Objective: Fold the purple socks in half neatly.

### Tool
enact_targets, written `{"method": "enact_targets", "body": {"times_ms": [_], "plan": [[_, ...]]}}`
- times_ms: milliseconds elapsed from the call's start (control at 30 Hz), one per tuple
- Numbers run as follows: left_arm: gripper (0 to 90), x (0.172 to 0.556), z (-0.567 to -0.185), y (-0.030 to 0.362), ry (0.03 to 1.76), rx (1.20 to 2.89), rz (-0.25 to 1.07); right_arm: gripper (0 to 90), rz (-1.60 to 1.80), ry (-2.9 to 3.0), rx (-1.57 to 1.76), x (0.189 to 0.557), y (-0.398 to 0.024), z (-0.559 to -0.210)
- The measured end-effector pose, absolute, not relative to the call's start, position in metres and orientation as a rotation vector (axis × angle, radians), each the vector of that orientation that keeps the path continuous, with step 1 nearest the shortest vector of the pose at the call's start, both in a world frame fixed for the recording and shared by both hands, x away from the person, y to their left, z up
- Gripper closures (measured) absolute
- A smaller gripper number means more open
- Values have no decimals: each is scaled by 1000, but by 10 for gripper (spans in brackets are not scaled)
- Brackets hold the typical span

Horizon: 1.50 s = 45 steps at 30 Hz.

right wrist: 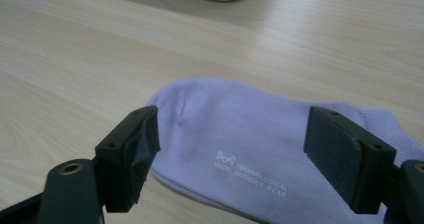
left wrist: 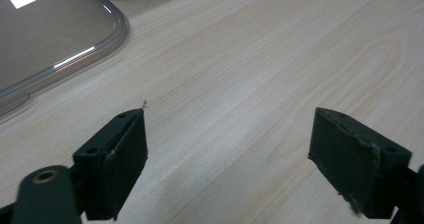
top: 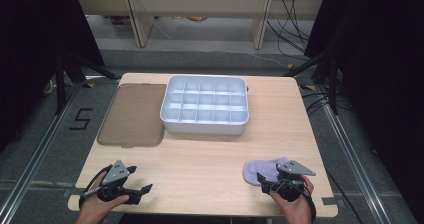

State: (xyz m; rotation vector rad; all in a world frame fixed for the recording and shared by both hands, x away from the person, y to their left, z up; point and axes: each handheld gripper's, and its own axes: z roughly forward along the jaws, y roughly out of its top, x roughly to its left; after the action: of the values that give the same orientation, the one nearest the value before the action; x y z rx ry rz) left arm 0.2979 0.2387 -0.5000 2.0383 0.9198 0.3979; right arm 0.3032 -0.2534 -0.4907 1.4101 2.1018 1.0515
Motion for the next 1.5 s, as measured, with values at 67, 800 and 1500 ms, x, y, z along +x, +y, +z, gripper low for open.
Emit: {"method": "enact_targets", "body": {"times_ms": [67,800,1500], "plan": [[144,298,-500,238,923,2033,398,231,1055,2096,1412,302,-253,-490],[146,295,-498,235,920,2039,403,545,981,2152,1347,308,-254,-491],[148,293,-497,229,900,2035,397,900,872,2271,1221,329,-234,-493]]}}
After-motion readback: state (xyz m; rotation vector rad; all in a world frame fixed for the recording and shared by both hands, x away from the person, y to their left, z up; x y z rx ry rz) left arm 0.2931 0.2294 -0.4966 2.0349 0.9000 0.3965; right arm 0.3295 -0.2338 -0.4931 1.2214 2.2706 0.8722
